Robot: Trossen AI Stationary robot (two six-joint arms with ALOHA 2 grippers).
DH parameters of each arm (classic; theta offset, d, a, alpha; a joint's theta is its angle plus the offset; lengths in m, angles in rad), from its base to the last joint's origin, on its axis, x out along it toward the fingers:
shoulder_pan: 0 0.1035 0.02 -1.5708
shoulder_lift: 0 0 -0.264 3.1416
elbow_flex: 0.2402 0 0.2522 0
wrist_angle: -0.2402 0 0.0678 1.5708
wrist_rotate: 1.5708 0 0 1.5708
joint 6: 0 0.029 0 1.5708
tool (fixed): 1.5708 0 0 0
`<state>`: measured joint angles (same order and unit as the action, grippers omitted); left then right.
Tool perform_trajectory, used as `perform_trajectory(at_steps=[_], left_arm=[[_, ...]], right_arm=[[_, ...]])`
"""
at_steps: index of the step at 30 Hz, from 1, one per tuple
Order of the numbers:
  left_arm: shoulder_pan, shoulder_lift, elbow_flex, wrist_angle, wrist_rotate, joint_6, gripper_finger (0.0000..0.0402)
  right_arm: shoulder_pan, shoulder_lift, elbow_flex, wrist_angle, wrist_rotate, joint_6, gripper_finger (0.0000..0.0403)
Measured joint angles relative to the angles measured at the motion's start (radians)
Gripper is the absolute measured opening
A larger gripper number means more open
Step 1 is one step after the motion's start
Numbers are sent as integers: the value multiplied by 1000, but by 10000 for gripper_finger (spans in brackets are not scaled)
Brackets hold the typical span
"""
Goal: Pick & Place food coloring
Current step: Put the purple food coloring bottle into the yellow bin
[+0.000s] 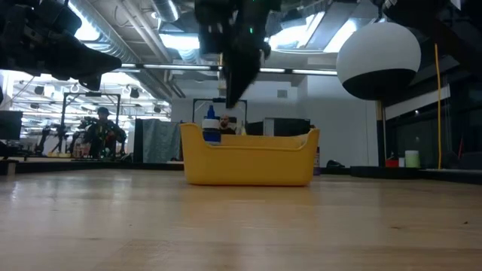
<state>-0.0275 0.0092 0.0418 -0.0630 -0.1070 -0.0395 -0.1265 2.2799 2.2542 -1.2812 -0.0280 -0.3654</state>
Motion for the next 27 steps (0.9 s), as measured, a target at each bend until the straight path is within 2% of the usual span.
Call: perform_trajectory(at_steps=[4, 8, 11, 14, 19, 24, 27], left_arm=[[0, 0, 0, 0, 0, 0, 6], [0, 0, 0, 0, 0, 0, 6], [0, 0, 0, 0, 0, 0, 7], [0, 0, 0, 0, 0, 0, 9], [0, 0, 0, 0, 0, 0, 10], [0, 0, 0, 0, 0, 0, 6], [0, 0, 0, 0, 0, 0, 7]], right_arm=[[-1, -16, 105, -28, -53, 50, 119], [2, -131, 27, 49, -141, 104, 119], [16, -237, -84, 144, -159, 118, 119], [32, -379, -277, 323, -164, 118, 119], [45, -663, -723, 696, -272, 195, 119], [67, -957, -1120, 984, -280, 345, 119], [96, -1130, -1307, 1102, -238, 406, 119]])
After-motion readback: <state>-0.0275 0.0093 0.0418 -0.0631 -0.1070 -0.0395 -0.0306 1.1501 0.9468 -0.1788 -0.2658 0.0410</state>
